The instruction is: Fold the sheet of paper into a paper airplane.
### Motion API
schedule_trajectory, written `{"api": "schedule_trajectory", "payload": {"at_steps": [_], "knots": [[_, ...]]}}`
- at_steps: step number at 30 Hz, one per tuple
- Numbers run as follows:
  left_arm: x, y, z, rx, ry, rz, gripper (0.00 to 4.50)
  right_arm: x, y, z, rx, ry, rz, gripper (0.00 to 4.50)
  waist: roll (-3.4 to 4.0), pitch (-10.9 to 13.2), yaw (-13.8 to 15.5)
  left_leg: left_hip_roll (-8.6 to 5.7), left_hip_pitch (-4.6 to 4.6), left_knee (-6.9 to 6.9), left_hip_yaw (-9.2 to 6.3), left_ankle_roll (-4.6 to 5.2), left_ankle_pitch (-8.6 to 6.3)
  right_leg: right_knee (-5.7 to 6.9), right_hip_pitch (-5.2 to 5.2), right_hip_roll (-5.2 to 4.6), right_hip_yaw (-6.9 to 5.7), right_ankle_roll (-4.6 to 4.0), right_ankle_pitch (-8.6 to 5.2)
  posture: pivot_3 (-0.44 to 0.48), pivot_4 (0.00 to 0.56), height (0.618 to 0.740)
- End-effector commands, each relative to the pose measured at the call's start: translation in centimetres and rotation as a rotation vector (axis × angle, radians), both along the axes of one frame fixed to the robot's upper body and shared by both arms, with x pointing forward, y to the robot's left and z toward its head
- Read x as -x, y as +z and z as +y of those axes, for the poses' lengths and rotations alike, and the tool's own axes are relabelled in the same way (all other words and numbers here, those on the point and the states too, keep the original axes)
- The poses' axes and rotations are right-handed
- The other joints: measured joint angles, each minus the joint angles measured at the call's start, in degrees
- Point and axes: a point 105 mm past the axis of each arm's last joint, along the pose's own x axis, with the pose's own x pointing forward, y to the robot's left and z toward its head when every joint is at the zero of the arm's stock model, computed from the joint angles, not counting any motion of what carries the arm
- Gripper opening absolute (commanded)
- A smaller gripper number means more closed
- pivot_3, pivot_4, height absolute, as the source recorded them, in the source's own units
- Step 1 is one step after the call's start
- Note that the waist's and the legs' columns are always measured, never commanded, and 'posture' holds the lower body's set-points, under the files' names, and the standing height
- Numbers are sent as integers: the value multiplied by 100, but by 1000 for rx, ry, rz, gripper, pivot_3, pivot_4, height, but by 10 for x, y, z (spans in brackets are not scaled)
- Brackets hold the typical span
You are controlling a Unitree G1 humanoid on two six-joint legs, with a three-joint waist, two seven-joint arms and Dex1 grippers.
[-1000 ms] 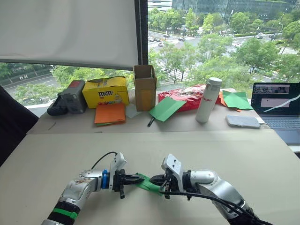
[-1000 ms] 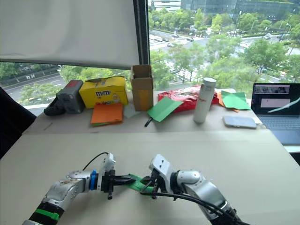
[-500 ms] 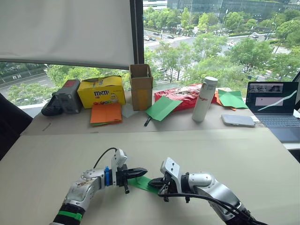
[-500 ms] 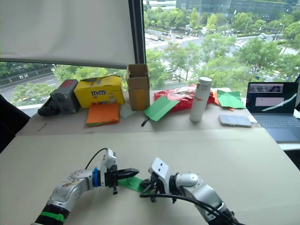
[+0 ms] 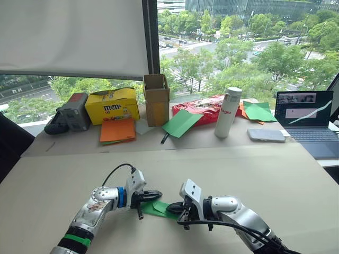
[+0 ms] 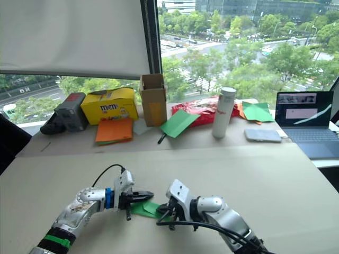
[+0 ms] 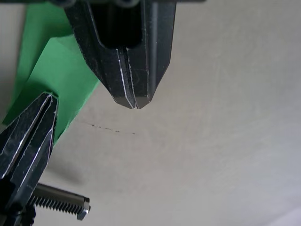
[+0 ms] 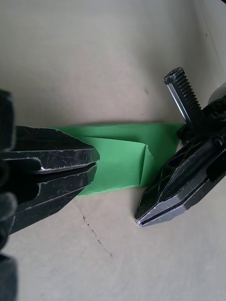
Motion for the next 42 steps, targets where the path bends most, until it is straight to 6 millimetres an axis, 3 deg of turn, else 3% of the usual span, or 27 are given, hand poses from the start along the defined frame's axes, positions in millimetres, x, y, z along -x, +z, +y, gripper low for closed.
{"api": "schedule_trajectory", "payload": {"at_steps": [1, 4, 7, 11, 13, 16, 23, 27, 29, 32, 35, 37, 39, 42], "knots": [[17, -51, 29, -226, 0, -58, 0, 5, -28, -13, 98, -33, 77, 40, 12, -9, 11, 0, 3, -3, 1, 0, 0, -2, 1, 0, 2, 0, 0, 0, 150, 740], [17, -45, 26, -176, -12, -147, 0, 5, -28, -12, 98, -34, 77, 40, 24, -13, 30, 4, 3, -3, 3, -1, 2, 0, 0, -1, 4, 0, 0, 0, 150, 740], [10, -24, 20, 50, 94, -82, 0, 4, -28, -11, 94, -33, 81, 40, 44, -11, 24, 9, 4, -4, 3, -5, 4, 8, -2, 4, 0, 21, -12, 0, 150, 740], [-17, 36, 27, 547, 286, 115, 0, 4, -28, -10, 92, -27, 83, 40, 15, 15, -23, 8, -6, 1, 6, -3, 4, 45, -11, 9, -6, 24, -14, 0, 150, 740], [-20, 54, 34, 624, 287, 138, 0, 5, -28, -9, 91, -24, 85, 40, -34, 33, -46, 13, -24, 6, -9, -14, 11, 43, -15, 19, -16, 21, -12, 0, 150, 740], [-18, 64, 40, 624, 267, 162, 0, 5, -28, -8, 90, -21, 87, 40, -43, 38, -60, 13, -22, 14, -22, -19, 13, 38, -25, 51, -17, 8, -5, 0, 150, 740], [13, 38, 18, 400, 63, 234, 0, 5, -29, -8, 94, -20, 88, 40, -12, 35, -71, 10, -21, -2, -19, -19, 12, 30, -16, 43, -5, 0, 0, 0, 150, 740], [17, 17, 10, 296, 50, 266, 0, 5, -31, -9, 98, -26, 89, 40, -16, 36, -58, 11, -29, -2, -19, -21, 14, 27, -17, 35, -1, -6, 2, 0, 150, 740], [20, 0, 14, 208, 63, 312, 0, 5, -32, -10, 100, -29, 88, 40, -15, 36, -53, 12, -29, -2, -20, -21, 14, 27, -17, 21, -2, -7, 2, 0, 150, 740], [22, -35, 36, 68, 199, 441, 0, 5, -33, -11, 103, -31, 88, 40, -5, 30, -52, 12, -18, -5, -20, -20, 14, 25, -16, 20, -4, -7, 1, 0, 150, 740], [23, -42, 47, 82, 274, 514, 0, 5, -35, -11, 104, -31, 87, 40, -5, 25, -50, 10, 8, -11, -16, -18, 12, 21, -1, 20, -9, 3, -8, 0, 150, 740], [22, -20, 33, 210, 190, 458, 0, 5, -36, -11, 104, -30, 87, 40, 0, 25, -55, 10, 13, -9, -15, -18, 13, 27, -2, 20, -6, 34, -26, 0, 150, 740], [16, 17, 18, 390, 115, 369, 0, 3, -35, -11, 109, -29, 64, 40, 12, 23, -68, 12, 10, -10, -15, -19, 13, 31, -9, 20, -5, 34, -28, 0, 150, 740], [10, 58, 19, 550, 86, 286, 0, -8, -22, -12, 81, -57, -3, 40, -26, 44, -76, 15, -4, -13, -17, -24, 16, 39, -12, 19, -4, -2, -9, 0, 150, 740]]}}
